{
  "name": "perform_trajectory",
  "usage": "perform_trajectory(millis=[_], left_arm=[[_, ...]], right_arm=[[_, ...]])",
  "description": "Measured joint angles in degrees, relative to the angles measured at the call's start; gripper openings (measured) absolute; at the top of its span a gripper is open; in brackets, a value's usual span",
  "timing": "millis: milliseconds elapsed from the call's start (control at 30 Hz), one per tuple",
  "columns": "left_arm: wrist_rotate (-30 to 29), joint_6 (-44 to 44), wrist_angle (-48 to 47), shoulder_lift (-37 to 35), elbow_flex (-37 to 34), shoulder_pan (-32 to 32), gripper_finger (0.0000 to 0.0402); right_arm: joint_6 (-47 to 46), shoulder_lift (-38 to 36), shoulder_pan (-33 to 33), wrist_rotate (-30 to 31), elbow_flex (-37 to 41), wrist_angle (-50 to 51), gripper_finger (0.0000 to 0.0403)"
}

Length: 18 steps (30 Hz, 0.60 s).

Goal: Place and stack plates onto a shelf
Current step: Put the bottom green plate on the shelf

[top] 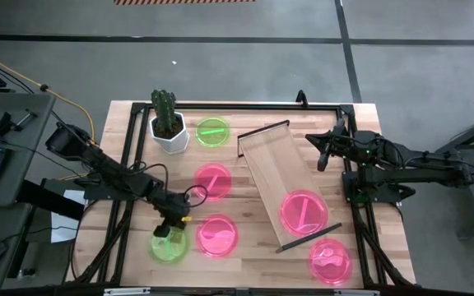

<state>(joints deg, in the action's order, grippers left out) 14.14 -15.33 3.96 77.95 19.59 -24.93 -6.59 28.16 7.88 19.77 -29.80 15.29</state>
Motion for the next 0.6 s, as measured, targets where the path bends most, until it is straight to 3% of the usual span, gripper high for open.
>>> perform_trajectory(millis=[67, 300, 600], left_arm=[[1.52, -0.99, -0.13, 0.00, -0.04, 1.25, 0.0009], [11.71, -5.39, -1.31, -0.30, 1.68, 6.85, 0.0002], [25.24, -8.59, -16.18, -4.44, 8.92, 14.06, 0.0001]], right_arm=[[0.06, 0.00, -0.02, 0.00, 0.00, 0.00, 0.0000], [-0.01, -0.02, -0.02, 0.00, 0.00, 1.44, 0.0000], [-1.08, 0.00, -0.02, 0.00, 0.00, 3.10, 0.0000]])
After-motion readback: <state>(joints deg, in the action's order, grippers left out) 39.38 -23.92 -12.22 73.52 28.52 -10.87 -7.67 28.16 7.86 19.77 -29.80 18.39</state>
